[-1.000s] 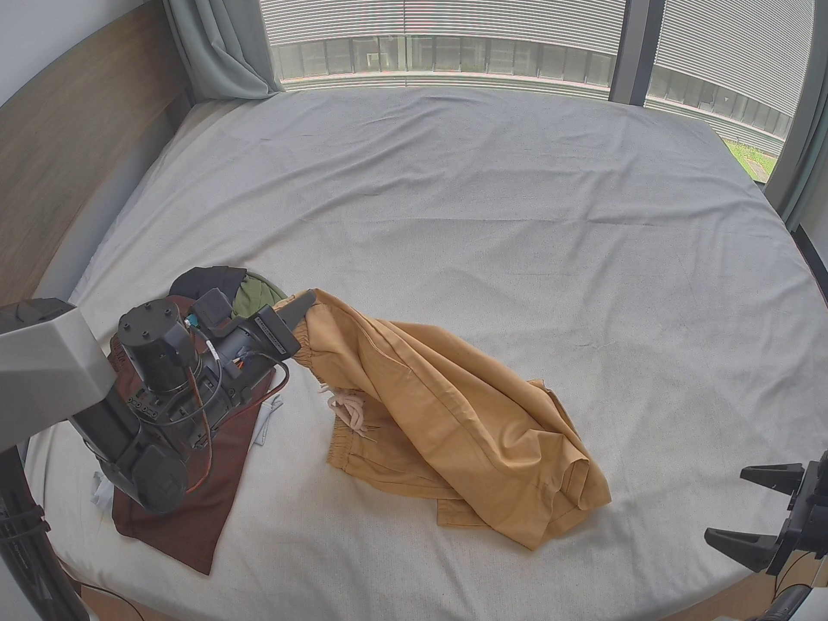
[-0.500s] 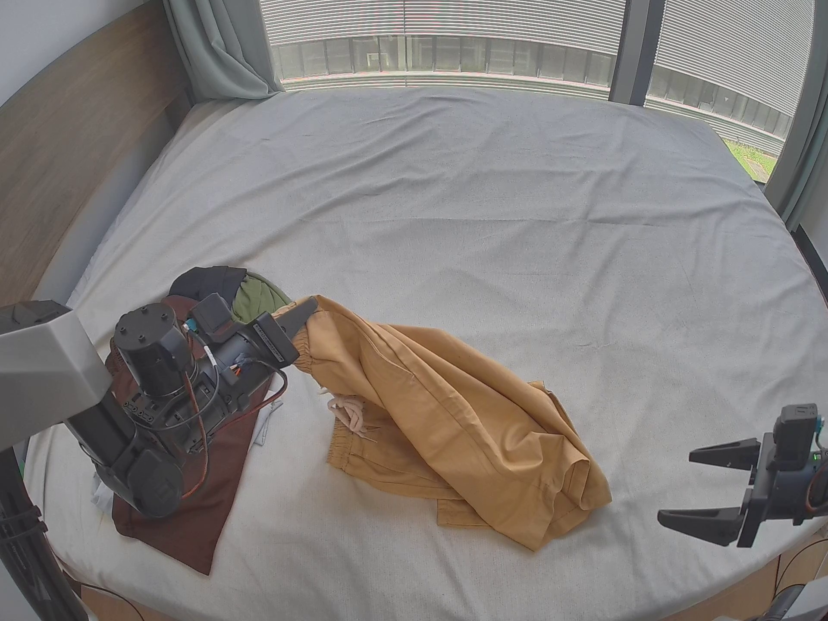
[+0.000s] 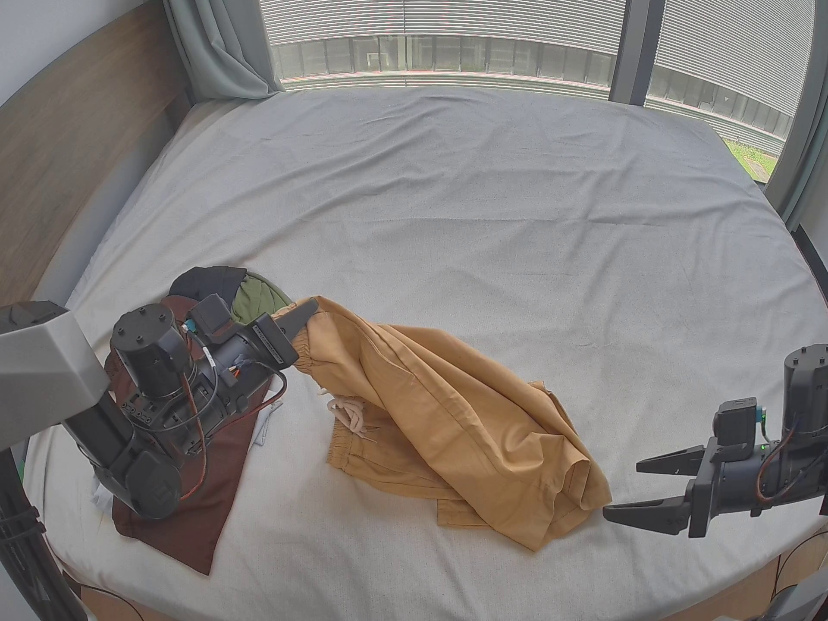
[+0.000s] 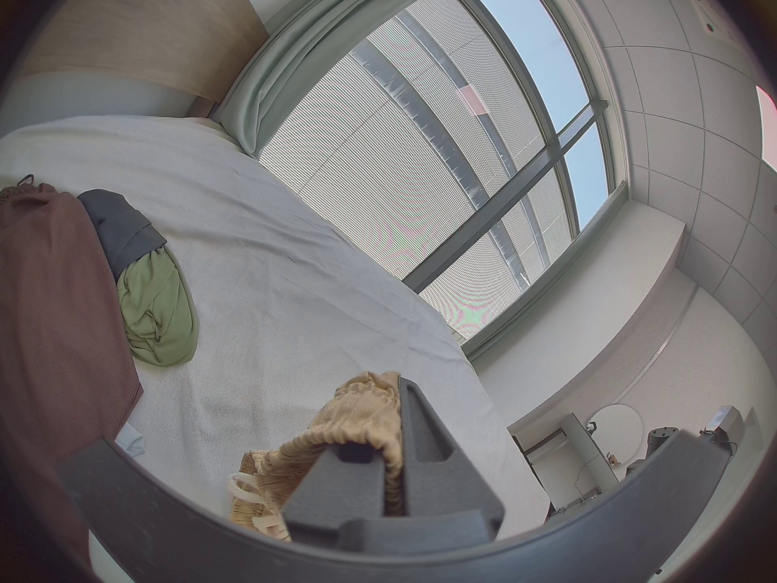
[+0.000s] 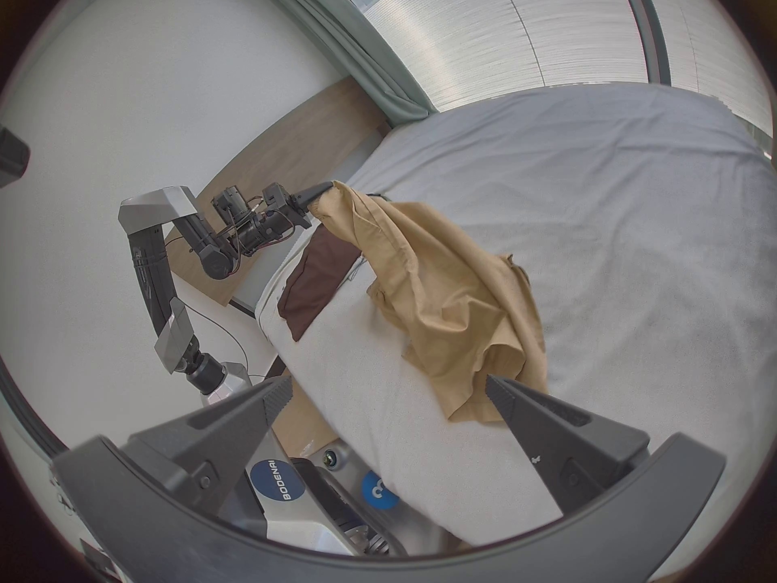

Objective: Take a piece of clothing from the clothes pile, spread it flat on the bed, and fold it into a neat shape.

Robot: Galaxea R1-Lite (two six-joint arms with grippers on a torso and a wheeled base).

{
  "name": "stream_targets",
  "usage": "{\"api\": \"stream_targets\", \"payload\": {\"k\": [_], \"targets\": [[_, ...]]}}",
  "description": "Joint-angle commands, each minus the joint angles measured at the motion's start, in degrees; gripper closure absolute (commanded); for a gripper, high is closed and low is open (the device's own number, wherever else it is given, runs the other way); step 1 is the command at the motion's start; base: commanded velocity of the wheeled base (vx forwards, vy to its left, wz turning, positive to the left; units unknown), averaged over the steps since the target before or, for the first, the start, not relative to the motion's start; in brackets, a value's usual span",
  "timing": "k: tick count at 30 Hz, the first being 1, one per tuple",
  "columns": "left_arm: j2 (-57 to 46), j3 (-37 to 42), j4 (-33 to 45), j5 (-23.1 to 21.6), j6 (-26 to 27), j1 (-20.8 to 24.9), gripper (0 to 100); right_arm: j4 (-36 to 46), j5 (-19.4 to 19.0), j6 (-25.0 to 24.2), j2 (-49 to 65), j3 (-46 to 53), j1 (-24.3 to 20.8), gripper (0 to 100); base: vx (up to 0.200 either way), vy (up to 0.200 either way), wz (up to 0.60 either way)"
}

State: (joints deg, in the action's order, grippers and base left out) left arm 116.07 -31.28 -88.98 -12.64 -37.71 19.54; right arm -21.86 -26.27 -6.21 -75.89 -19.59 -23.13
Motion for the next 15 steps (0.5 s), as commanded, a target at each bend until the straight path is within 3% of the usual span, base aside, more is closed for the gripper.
{"api": "stream_targets", "payload": {"k": [1,15], "targets": [[0.48,0.08,-0.05,0.07,0.0,0.06,100,-1.78,-0.1,-1.62,-5.41,-0.19,-1.04,0,0.0,0.0,0.0],[0.74,-0.01,-0.05,0.07,0.0,-0.12,100,-13.47,0.08,-3.46,-19.47,3.07,-0.6,0,0.0,0.0,0.0]]}}
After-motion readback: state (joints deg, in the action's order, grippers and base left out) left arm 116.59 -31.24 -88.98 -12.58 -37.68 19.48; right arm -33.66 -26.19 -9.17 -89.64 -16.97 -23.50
